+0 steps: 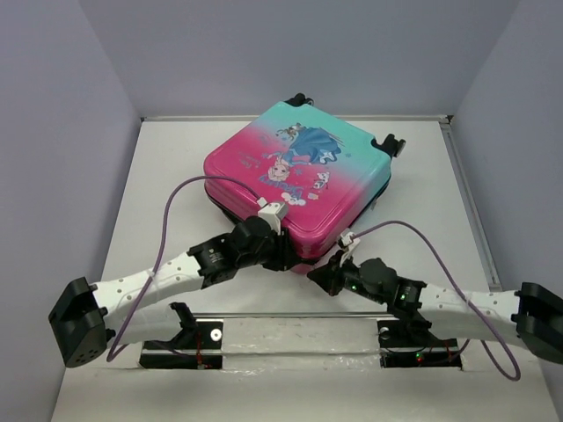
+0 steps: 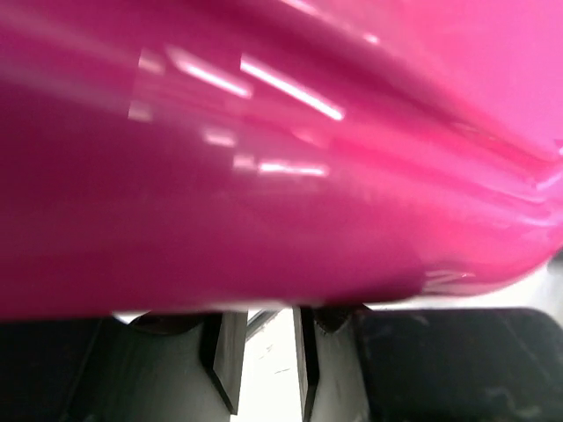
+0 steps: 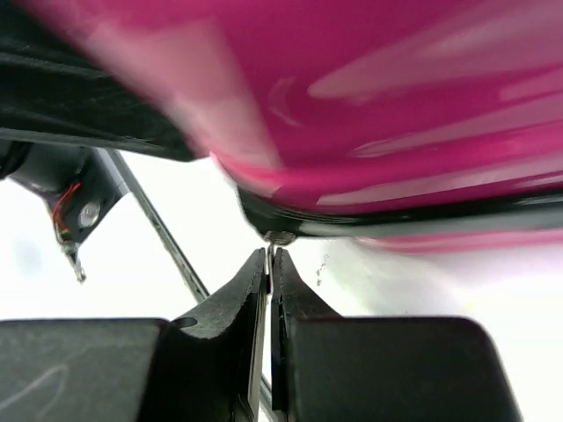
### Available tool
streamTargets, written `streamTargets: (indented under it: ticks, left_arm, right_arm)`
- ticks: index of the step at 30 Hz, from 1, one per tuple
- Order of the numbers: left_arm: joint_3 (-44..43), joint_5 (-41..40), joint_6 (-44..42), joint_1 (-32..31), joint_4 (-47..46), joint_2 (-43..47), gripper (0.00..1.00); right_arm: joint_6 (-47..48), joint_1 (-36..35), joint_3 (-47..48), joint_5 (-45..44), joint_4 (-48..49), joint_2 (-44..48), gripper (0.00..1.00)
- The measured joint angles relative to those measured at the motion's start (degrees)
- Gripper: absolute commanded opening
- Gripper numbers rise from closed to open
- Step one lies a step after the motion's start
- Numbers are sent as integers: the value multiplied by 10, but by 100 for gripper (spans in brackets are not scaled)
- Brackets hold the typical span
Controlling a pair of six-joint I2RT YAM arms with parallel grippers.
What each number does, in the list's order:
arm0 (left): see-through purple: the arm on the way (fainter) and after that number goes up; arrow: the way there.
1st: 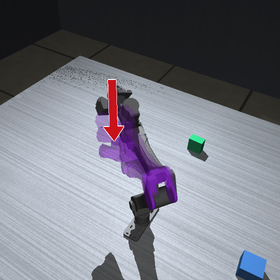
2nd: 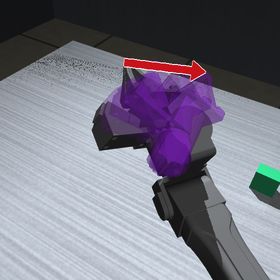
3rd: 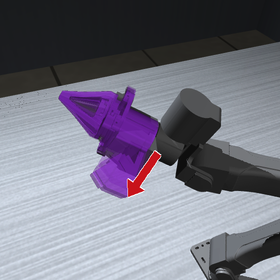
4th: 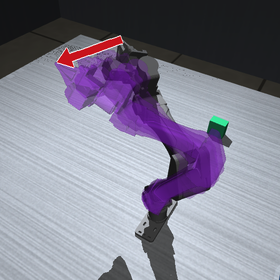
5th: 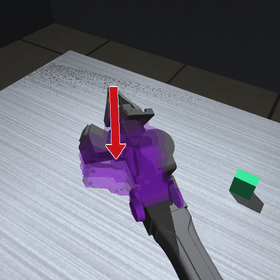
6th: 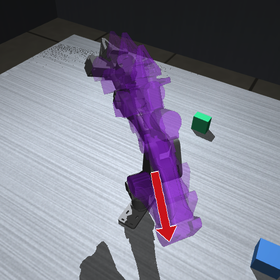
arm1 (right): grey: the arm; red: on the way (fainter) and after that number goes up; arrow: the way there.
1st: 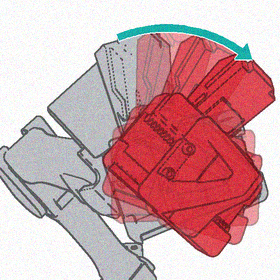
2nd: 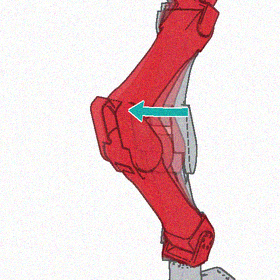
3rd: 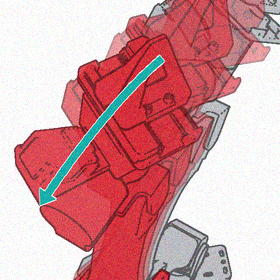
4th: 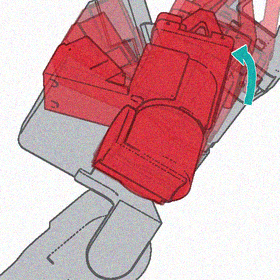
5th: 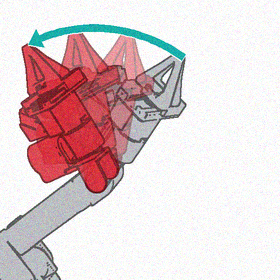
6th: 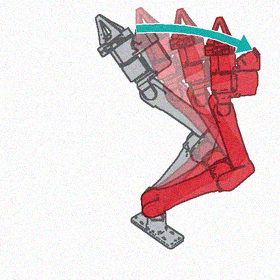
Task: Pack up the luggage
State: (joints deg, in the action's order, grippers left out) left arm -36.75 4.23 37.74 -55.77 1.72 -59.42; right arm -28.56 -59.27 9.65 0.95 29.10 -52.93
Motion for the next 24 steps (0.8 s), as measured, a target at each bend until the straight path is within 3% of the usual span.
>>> streamTargets:
  ticks: [3, 7, 10, 11, 13, 14, 15, 17, 23, 24]
  left_arm:
    - [-40, -3, -4, -3, 25, -38, 33]
    - [-82, -15, -5, -7, 49, -75, 32]
    - [-108, -23, -8, -8, 67, -97, 33]
    - [-118, -26, -10, -8, 74, -104, 39]
    - [-127, -32, -21, -8, 84, -109, 51]
    - [-129, -33, -22, -9, 84, -109, 61]
    - [-130, -36, -27, -12, 86, -108, 80]
    - [-131, -51, -36, -16, 88, -98, 92]
    - [-190, -55, -82, 72, 130, 3, 99]
    - [-218, -61, -86, 107, 130, 8, 99]
  right_arm:
    - [-35, -102, 30, -153, -60, 4, 7]
    - [-93, -222, 99, -377, -137, -66, 7]
    - [-121, -255, 162, -480, -172, -152, 7]
    - [-128, -261, 187, -507, -178, -188, 7]
    - [-137, -267, 213, -547, -184, -230, 7]
    - [-141, -269, 219, -561, -184, -244, 7]
    - [-148, -271, 222, -569, -181, -252, 7]
    - [-167, -271, 220, -568, -177, -246, 7]
    - [-214, -269, 175, -526, -143, -186, 8]
    - [-219, -269, 170, -520, -140, -182, 20]
